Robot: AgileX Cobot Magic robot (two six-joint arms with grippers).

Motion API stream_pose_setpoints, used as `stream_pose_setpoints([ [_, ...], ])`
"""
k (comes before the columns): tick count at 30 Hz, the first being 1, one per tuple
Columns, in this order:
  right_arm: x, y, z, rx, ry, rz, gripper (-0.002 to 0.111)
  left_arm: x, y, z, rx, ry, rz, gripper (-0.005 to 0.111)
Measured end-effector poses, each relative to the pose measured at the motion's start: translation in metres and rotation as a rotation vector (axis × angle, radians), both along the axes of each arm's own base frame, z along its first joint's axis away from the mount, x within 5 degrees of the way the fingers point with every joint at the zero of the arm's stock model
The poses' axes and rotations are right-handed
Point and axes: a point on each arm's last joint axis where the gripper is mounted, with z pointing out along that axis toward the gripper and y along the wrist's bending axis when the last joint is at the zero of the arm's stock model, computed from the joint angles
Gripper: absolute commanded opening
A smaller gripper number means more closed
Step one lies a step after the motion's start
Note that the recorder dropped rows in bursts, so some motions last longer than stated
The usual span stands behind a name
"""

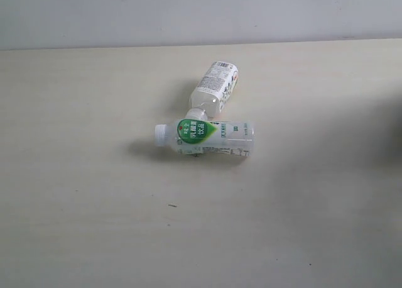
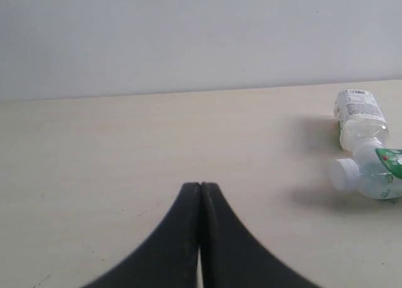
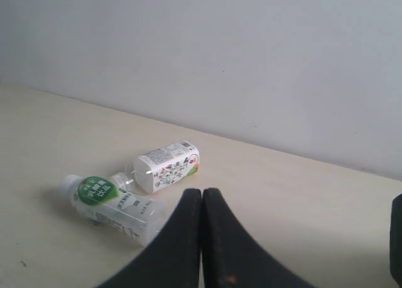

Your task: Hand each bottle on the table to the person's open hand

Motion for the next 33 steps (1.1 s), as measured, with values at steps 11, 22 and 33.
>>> stream_pose_setpoints([
  [11,-0.0005,0.0011,0.0,0.023,0.01,0.01,0.0,0.0,0.0,0.0,0.0,0.0,0.0,0.0],
  [22,-0.0006,0.0013,-0.0001,0.026,0.012,0.012,0.0,0.0,0.0,0.0,0.0,0.0,0.0,0.0],
  [33,-0.0006,0.0013,-0.0001,0.026,0.012,0.012,0.0,0.0,0.0,0.0,0.0,0.0,0.0,0.0],
])
